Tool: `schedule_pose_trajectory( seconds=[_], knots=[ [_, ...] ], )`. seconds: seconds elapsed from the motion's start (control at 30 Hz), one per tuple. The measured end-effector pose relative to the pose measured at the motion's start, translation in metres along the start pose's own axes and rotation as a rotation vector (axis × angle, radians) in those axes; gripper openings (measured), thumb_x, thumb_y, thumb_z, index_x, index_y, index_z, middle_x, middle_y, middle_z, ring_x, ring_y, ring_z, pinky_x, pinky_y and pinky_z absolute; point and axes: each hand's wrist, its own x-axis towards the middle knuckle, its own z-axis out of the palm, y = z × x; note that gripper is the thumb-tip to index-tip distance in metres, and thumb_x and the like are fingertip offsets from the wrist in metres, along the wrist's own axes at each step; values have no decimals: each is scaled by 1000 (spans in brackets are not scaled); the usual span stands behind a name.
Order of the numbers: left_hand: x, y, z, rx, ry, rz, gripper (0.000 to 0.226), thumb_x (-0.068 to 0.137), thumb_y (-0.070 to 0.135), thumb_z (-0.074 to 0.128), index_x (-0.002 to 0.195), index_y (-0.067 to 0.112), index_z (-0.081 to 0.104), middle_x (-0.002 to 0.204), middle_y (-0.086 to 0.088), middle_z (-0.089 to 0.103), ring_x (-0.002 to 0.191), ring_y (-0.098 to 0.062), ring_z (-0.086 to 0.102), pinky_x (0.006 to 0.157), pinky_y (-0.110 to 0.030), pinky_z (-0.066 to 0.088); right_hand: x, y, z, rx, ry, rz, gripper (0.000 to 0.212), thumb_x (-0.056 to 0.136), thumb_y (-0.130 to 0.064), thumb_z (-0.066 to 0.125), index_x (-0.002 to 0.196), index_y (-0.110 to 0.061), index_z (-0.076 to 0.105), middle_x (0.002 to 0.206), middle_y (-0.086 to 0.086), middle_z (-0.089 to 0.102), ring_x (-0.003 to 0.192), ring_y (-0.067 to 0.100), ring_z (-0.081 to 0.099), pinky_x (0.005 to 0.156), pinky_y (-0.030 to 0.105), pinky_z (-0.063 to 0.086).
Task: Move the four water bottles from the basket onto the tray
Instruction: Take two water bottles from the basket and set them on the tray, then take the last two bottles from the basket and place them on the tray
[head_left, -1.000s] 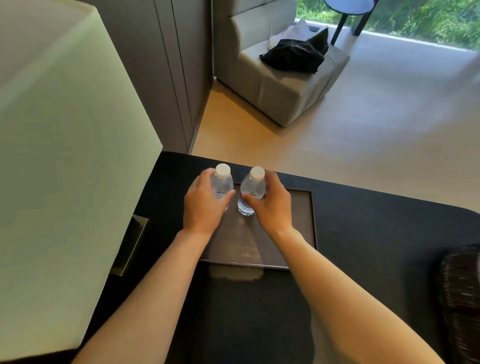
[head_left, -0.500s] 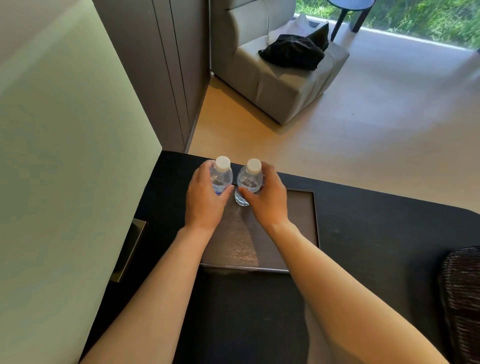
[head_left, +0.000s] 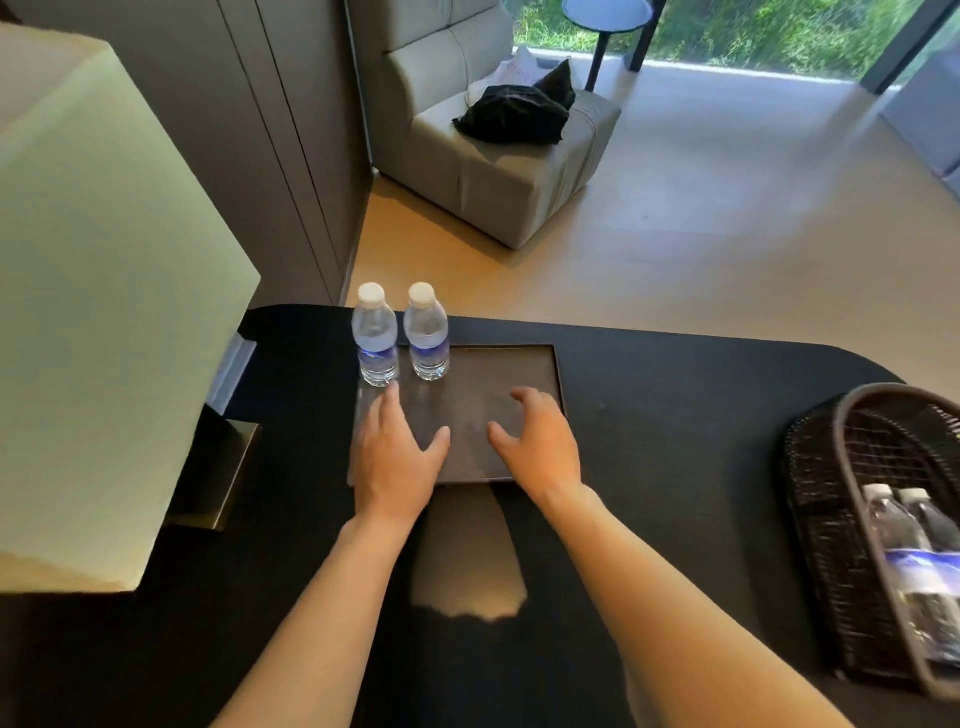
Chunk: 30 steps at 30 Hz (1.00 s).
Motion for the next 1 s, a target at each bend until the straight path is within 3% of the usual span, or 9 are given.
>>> schedule_pose_trajectory(
  seconds=[0.13, 0.23, 0.33, 0.43, 0.6, 0.87, 1.0],
  knots=[
    [-85, 31, 26, 65, -117, 92, 64, 94, 36, 66, 150, 11, 46, 146, -7, 51, 133, -21, 50, 103, -32, 44, -73, 48, -48, -111, 8, 32, 53, 93, -39, 69, 140, -18, 58, 138, 3, 62, 123, 19, 62, 99, 39, 53],
    [-145, 55, 49, 118, -215, 176, 56, 97, 39, 59, 146, 12, 51, 140, -4, 58, 129, -20, 54, 104, -36, 47, -131, 90, -89, -179, 33, 45, 50, 94, -41, 67, 139, -20, 60, 135, 1, 65, 118, 18, 64, 97, 38, 54],
    [-196, 84, 73, 156, -272, 228, 53, 97, 42, 59, 141, 13, 57, 129, -2, 65, 116, -18, 62, 93, -31, 52, -187, 138, -131, -249, 67, 77, 50, 94, -45, 65, 138, -22, 62, 132, -1, 67, 116, 16, 65, 95, 36, 54],
    [-242, 121, 97, 204, -303, 289, 50, 97, 44, 57, 137, 14, 61, 120, 0, 68, 109, -17, 65, 84, -26, 48, -237, 184, -173, -274, 93, 150, 47, 92, -45, 63, 133, -22, 65, 125, -1, 68, 111, 19, 66, 91, 38, 53],
    [-305, 186, 136, 246, -393, 374, 47, 99, 48, 51, 136, 20, 59, 121, 4, 65, 109, -14, 63, 83, -26, 44, -304, 246, -237, -278, 152, 258, 46, 92, -46, 62, 131, -20, 65, 123, 2, 69, 112, 23, 66, 91, 40, 53],
    [-353, 278, 199, 287, -463, 523, 37, 101, 46, 51, 124, 21, 63, 112, 4, 66, 98, -11, 66, 74, -24, 47, -336, 315, -324, -231, 252, 386, 35, 93, -45, 64, 119, -22, 68, 114, 0, 70, 103, 21, 69, 83, 40, 59],
    [-343, 315, 239, 250, -510, 523, 27, 99, 46, 53, 110, 24, 64, 95, 9, 60, 81, -8, 61, 68, -27, 50, -318, 347, -356, -222, 253, 414, 31, 94, -43, 65, 117, -23, 67, 111, -1, 70, 99, 18, 68, 77, 33, 55]
  ],
)
